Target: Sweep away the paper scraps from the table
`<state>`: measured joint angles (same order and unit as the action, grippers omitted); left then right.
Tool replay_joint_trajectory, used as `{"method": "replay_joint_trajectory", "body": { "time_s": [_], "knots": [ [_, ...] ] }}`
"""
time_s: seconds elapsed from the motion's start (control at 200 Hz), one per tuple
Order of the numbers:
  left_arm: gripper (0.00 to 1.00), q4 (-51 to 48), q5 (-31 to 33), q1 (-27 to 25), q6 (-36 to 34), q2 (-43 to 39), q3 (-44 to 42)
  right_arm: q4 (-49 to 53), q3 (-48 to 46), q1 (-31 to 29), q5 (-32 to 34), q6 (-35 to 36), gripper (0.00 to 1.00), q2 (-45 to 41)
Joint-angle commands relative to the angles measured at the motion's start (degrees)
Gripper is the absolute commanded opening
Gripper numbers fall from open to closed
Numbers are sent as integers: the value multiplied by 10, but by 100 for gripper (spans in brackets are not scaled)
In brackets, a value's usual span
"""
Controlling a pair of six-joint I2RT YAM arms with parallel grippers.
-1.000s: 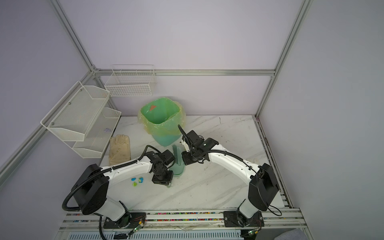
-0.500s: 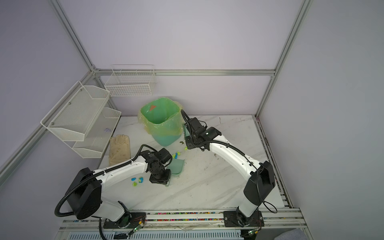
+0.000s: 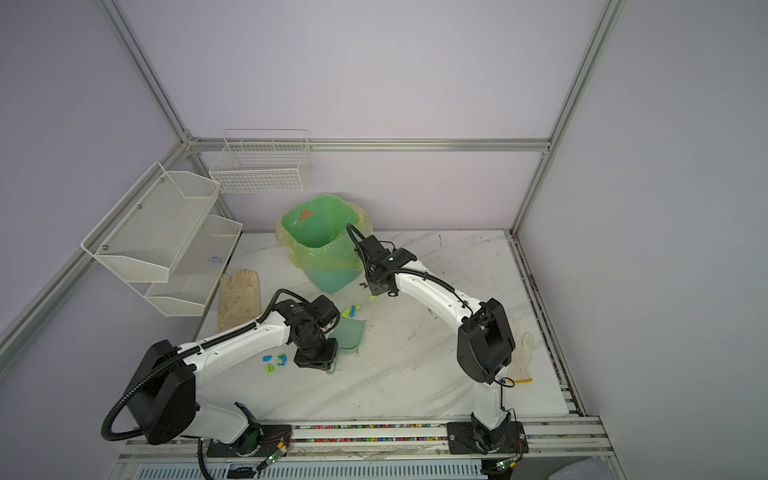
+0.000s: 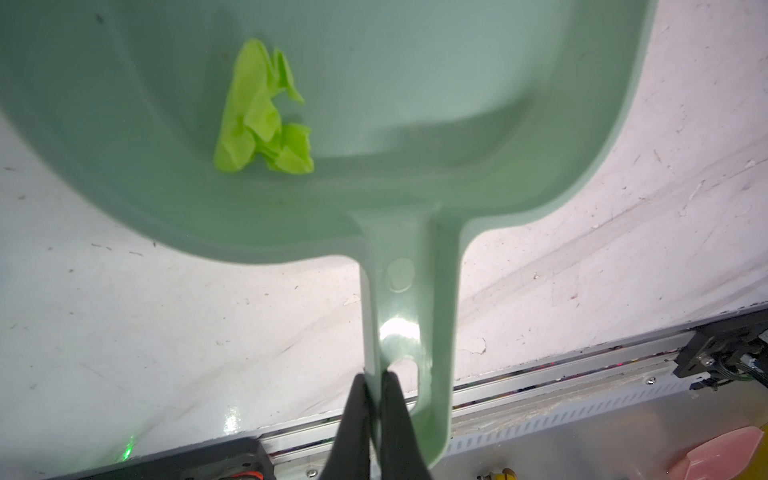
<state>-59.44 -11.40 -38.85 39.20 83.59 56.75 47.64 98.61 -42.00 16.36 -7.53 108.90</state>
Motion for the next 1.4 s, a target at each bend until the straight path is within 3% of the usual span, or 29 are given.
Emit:
{"method": "replay_joint_trajectory", "body": {
  "time_s": [0.0,0.185,0.36,0.67,1.115,1.395],
  "knots": [
    [0,1,-6,5,-12,-12,-10,13,-18,2,11,11,0,-5],
    [0,15,-9,10,-13,-7,-13,-34,-56,2,-46,16,0,-28],
    [0,47,-52,31,-18,-9,-30,-50,-68,-1,-115,18,0,-30],
    [0,58,-86,42,-23,-2,-62,-69,-115,-20,-155,25,0,-53],
    [0,55,-87,44,-20,9,-51,-100,-199,-55,-229,56,0,-102],
    [0,55,-88,47,-27,31,-45,-120,-264,-65,-333,48,0,-162]
  ]
}}
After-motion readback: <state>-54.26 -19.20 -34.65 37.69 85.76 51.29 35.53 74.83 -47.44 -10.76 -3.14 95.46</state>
